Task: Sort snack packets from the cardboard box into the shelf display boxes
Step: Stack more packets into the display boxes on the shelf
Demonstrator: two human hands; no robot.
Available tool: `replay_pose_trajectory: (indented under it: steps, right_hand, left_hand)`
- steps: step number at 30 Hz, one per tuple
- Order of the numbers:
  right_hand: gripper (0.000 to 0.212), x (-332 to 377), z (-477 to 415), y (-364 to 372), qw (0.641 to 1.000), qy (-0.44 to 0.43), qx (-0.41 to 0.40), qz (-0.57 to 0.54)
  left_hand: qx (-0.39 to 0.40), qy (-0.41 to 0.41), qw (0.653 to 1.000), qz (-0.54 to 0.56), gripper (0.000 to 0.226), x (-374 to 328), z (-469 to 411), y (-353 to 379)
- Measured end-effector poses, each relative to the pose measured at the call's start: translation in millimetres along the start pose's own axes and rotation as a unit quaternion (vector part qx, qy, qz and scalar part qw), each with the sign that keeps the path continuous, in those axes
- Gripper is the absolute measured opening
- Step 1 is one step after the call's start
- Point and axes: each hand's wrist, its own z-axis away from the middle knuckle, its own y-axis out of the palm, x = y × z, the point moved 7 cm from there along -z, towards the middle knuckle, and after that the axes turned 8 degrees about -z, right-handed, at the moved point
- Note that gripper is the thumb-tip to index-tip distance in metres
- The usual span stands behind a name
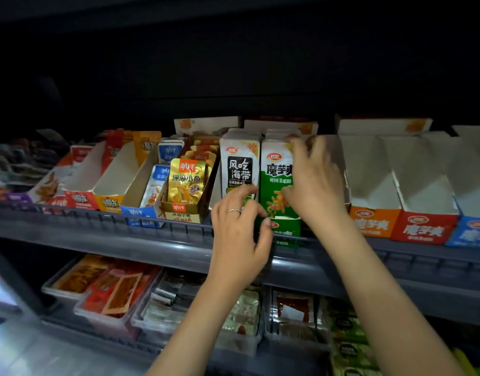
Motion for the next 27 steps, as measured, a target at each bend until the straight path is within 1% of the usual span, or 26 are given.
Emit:
replay_pose_trajectory:
  steps: [2, 4, 6, 8, 13, 16, 19, 21, 23, 25, 27]
  right_hand:
    - [0.090, -8, -1, 5, 0.998, 0.061, 0.024, -0.025]
    - [0.096, -18, -4, 13, 0.986, 0.122, 0.065, -0.091]
    - [0.090, -22, -6, 21, 0.976, 0.141, 0.102, -0.131]
    - [0.082, -23, -7, 27, 0.975, 0.139, 0.116, -0.130]
    - [0.080, -22, -7, 26, 0.977, 0.128, 0.115, -0.122]
    - [0.074, -22, -5, 21, 0.983, 0.112, 0.122, -0.082]
    - [0.066, -26, -2, 6, 0.988, 0.102, 0.091, -0.078]
    - [0.055, -30, 1, -12, 0.989, 0.085, 0.059, -0.105]
    - [0.038, -33, 6, -31, 0.991, 0.047, 0.039, -0.120]
    - [0.032, -35, 11, -42, 0.992, 0.026, 0.058, -0.111]
    - [0.035, -34, 17, -41, 0.990, 0.007, 0.120, -0.072]
  left_hand:
    - [0.002, 0.001, 1.000, -0.005, 0.011, 1, 0, -1]
    - [0.005, 0.002, 1.000, -0.009, 0.011, 2, 0, 0]
    - [0.011, 0.001, 1.000, -0.010, 0.011, 3, 1, 0]
    - [0.021, 0.003, 1.000, -0.009, 0.011, 3, 1, 2]
    - [0.068, 0.010, 0.997, -0.023, 0.015, 4, 0, 9]
    - [0.083, 0.015, 0.996, -0.027, 0.017, 6, 0, 10]
    - [0.091, 0.021, 0.995, -0.030, 0.020, 6, 2, 9]
    - [0.093, 0.026, 0.995, -0.031, 0.020, 7, 2, 9]
    - [0.094, 0.029, 0.995, -0.030, 0.021, 7, 2, 8]
    - [0.094, 0.030, 0.995, -0.027, 0.021, 6, 1, 8]
    - [0.093, 0.029, 0.995, -0.026, 0.020, 6, 1, 7]
